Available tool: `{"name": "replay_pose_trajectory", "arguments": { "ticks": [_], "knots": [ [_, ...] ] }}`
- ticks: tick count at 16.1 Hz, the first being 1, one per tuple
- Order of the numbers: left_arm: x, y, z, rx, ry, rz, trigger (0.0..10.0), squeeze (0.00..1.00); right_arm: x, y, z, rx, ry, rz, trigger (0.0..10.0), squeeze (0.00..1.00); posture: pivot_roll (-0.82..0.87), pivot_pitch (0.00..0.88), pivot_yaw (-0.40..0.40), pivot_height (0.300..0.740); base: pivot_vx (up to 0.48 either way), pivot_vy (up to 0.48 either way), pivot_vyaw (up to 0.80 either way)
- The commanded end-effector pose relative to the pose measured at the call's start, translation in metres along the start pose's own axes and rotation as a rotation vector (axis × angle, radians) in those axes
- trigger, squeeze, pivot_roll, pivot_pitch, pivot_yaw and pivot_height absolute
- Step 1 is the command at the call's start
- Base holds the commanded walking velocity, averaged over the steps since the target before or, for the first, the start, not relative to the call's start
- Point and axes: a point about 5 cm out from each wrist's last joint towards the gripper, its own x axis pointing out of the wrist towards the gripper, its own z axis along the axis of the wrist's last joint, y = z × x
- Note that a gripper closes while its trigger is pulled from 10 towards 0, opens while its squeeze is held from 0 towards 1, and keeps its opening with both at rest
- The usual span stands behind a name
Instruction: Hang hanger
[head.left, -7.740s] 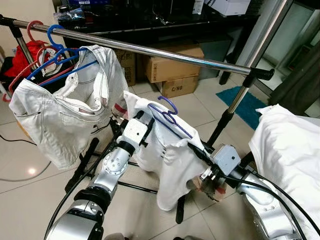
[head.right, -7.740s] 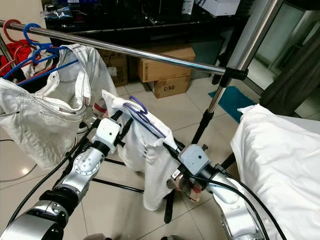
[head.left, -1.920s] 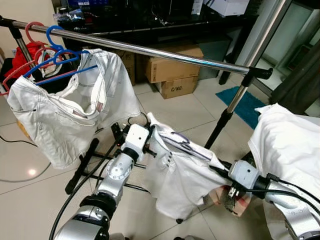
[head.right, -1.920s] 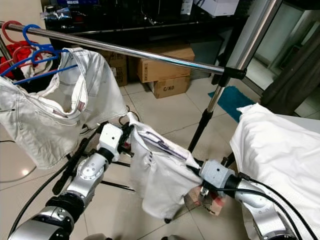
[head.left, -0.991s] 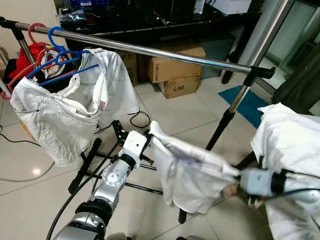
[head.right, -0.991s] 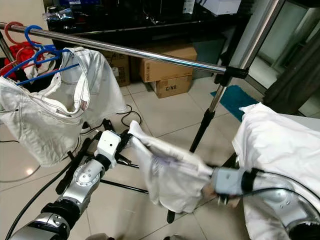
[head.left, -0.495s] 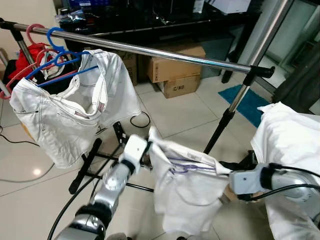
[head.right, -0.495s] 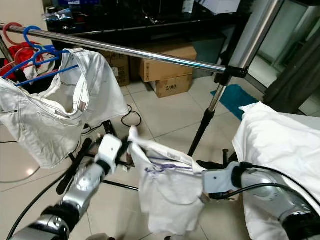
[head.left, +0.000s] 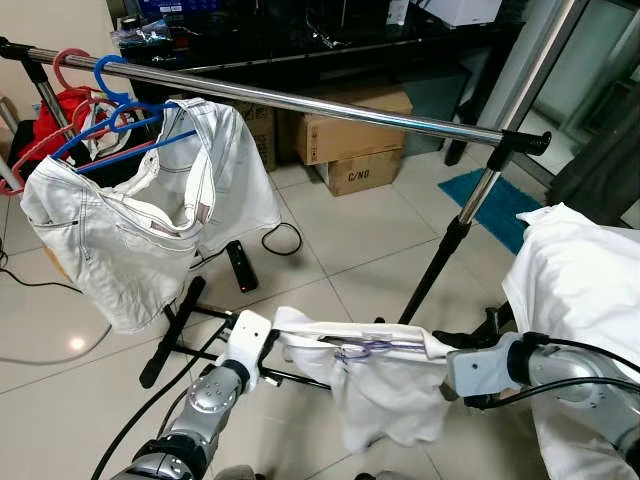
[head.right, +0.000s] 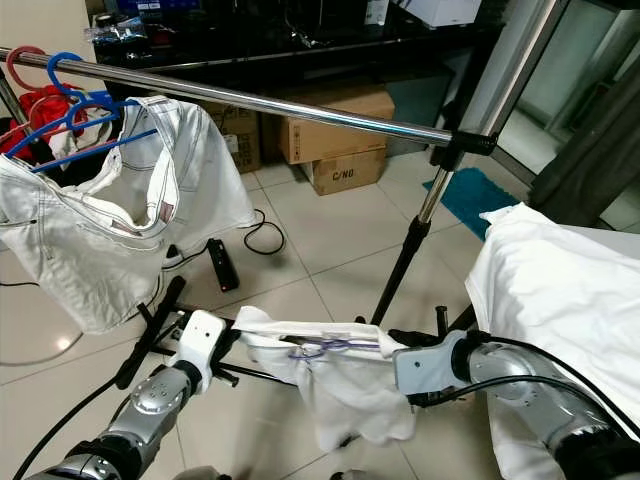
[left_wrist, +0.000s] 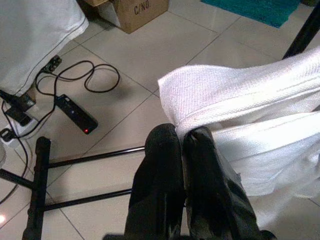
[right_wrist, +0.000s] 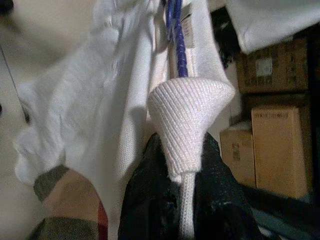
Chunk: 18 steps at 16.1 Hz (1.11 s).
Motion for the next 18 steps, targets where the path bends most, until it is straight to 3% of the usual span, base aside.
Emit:
{"name": "replay_pose_trajectory", "arguments": {
  "ticks": [1,4,6,12,13,15,18],
  "knots": [
    [-0.003,0.004,-0.006,-0.002,0.029,0.019,0.0,0.0,-0.011,-0.008,-0.002,0.001,-0.009,-0.009,0.0,0.0,0.04,0.023,-0.02,0.74,0.0,0.0,0.0],
    [-0.002,0.003,-0.005,0.013,0.028,0.011,0.0,0.0,-0.021,-0.008,-0.001,-0.017,-0.036,0.047,0.0,0.0,0.04,0.019,-0.021,0.74,0.0,0.0,0.0],
    [-0.002,0.002,-0.006,0.014,0.032,0.008,0.0,0.0,-0.024,-0.019,-0.012,-0.043,0.016,0.004,0.0,0.0,0.05,0.016,-0.022,0.74,0.0,0.0,0.0],
    [-0.012,-0.002,-0.025,0.037,0.099,-0.022,0.0,0.0,-0.045,-0.051,-0.031,0.034,0.091,-0.172,0.0,0.0,0.05,0.022,-0.018,0.74,0.0,0.0,0.0],
    [-0.014,-0.003,-0.027,0.034,0.106,-0.021,0.0,0.0,-0.047,-0.053,-0.029,0.097,0.051,-0.176,0.0,0.0,0.05,0.023,-0.018,0.74,0.0,0.0,0.0],
    [-0.015,-0.003,-0.029,0.032,0.115,-0.02,0.0,0.0,-0.05,-0.047,-0.026,0.131,0.0,-0.119,0.0,0.0,0.05,0.025,-0.018,0.74,0.0,0.0,0.0],
    [-0.013,-0.005,-0.027,0.046,0.106,-0.034,0.0,0.0,-0.053,-0.039,-0.021,0.115,-0.039,-0.024,0.0,0.0,0.05,0.029,-0.02,0.74,0.0,0.0,0.0]
  ]
}}
